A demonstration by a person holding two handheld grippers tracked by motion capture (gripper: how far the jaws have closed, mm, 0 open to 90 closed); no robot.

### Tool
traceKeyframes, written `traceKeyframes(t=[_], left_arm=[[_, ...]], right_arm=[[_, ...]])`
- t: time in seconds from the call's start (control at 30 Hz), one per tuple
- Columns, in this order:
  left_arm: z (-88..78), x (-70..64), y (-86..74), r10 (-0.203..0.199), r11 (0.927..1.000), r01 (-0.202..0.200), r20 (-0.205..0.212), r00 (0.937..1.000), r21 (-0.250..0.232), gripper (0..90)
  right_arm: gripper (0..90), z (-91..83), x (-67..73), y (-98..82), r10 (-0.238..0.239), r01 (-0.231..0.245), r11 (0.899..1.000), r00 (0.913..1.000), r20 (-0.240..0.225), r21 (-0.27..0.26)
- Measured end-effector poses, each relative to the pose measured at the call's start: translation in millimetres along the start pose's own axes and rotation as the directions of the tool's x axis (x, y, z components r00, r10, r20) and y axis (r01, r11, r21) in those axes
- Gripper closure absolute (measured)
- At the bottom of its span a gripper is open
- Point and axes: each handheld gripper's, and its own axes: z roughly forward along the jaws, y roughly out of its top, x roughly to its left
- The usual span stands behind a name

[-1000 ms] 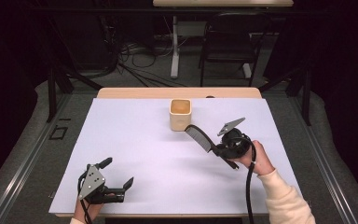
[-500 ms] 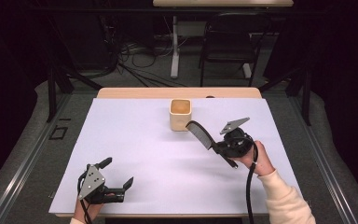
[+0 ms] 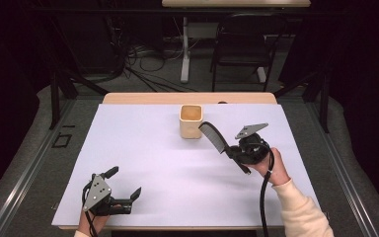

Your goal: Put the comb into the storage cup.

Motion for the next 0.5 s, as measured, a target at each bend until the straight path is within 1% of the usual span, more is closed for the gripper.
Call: traceKeyframes(t=[0.1,0.5], left_arm=[[0.4,0.1,0.0,0.003,1.0,-0.003,0.001,1.0,0.003,0.4],[0.2,0.2,-0.1,-0.001,1.0,0.001,0.0,1.0,0.0,0.4]], right_arm=[[71.9,0.1,-0.6,0.4,0.012,-0.012,1.0,0.9999,0.007,-0.012],[71.9,1.3,-3.7,3.2,0.017,-0.015,0.998,0.9992,0.035,-0.059]])
